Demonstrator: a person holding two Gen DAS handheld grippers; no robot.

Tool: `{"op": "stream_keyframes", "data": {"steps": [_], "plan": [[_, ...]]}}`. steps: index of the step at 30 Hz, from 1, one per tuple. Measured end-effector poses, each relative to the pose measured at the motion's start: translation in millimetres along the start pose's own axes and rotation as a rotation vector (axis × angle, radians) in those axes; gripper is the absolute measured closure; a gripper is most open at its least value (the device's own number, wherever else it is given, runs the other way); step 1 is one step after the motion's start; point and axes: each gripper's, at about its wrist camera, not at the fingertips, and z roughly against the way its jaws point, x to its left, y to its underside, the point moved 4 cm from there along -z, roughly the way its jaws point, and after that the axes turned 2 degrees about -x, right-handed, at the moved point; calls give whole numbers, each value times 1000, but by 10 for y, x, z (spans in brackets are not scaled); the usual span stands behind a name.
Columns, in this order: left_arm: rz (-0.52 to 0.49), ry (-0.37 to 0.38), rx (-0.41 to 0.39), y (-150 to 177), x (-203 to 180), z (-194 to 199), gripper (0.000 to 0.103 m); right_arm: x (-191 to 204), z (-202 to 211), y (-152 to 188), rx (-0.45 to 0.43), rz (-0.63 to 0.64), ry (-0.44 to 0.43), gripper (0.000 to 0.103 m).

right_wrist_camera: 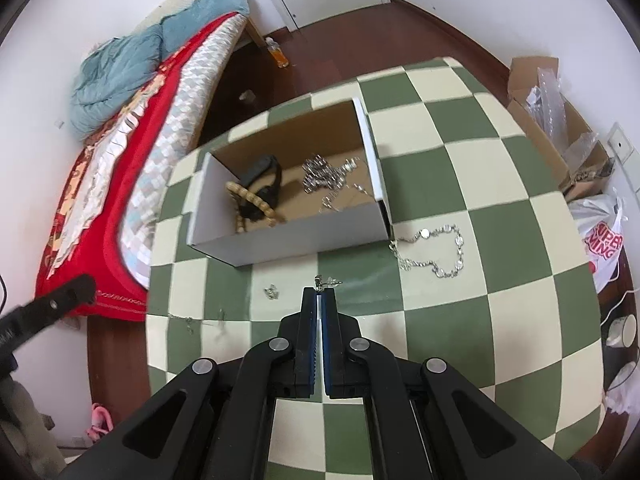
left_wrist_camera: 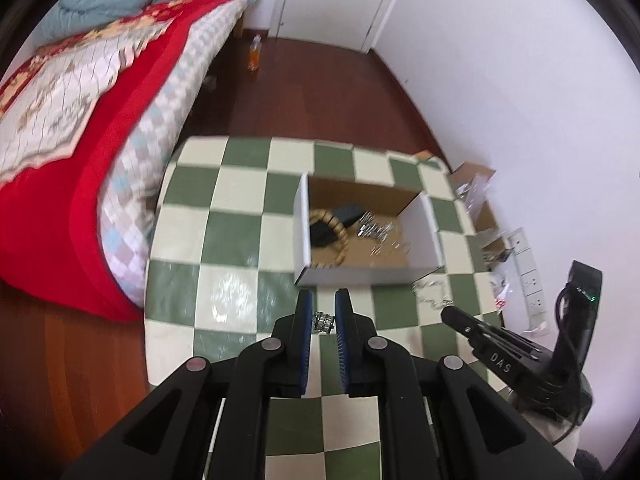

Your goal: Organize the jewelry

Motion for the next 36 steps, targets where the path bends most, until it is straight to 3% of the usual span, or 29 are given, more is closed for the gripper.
{"op": "stream_keyframes", "data": {"steps": [10,16,24,36], "plan": [[-56,64,-95,-502,-340,554,94,251,552,-401,-77,49,-46,101],[-92,99,-114,-862,-578,579,94,427,768,-761,-123,93,-55,101],[-106,108,-34,-1117,-706,108,94,425,567,-1101,-66,97,-56,101],[-62,105,147,-865,-667,-712,94,218,21,-1161,45,106,-5,101]]}}
